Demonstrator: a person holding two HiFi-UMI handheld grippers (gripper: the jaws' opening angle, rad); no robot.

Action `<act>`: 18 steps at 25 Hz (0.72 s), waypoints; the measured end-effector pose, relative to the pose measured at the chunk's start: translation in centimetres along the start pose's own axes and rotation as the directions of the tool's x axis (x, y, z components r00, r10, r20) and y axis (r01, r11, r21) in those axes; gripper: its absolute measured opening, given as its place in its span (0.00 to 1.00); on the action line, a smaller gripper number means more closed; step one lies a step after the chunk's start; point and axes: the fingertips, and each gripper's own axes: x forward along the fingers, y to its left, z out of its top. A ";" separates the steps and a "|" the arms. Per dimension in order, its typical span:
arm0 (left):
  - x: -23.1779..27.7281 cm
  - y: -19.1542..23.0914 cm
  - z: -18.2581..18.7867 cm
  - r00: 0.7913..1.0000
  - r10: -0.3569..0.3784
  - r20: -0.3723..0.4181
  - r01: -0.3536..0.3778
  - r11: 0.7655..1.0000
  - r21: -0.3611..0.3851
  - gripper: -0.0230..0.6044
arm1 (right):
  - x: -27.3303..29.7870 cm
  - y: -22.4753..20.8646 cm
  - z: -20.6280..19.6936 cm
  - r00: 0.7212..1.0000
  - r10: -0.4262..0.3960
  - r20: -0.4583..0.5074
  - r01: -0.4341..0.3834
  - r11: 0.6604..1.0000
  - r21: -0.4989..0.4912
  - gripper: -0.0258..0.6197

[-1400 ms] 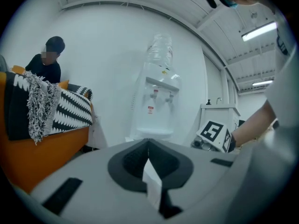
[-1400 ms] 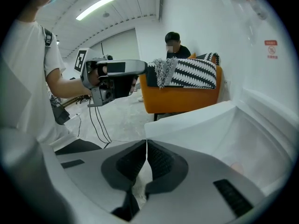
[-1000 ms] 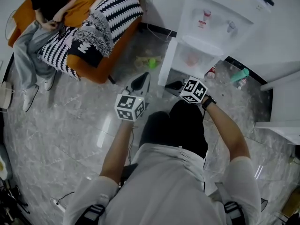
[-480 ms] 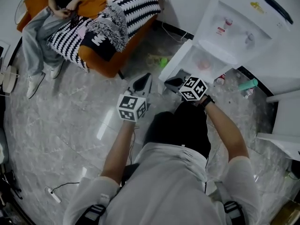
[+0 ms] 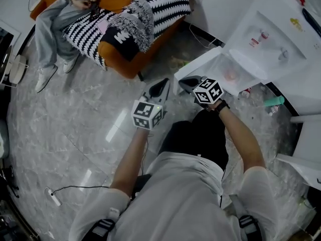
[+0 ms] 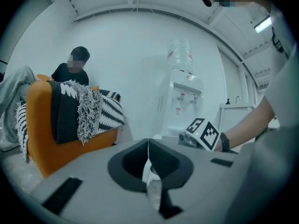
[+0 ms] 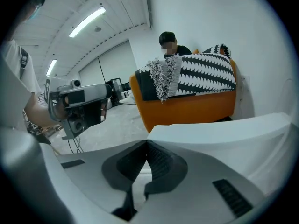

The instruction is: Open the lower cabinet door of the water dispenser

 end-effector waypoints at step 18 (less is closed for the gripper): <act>-1.3 3.2 0.7 0.996 0.076 0.042 -0.075 0.997 -0.035 0.06 | 4.7 -5.1 5.2 0.989 -0.139 0.056 0.138 0.990 0.030 0.06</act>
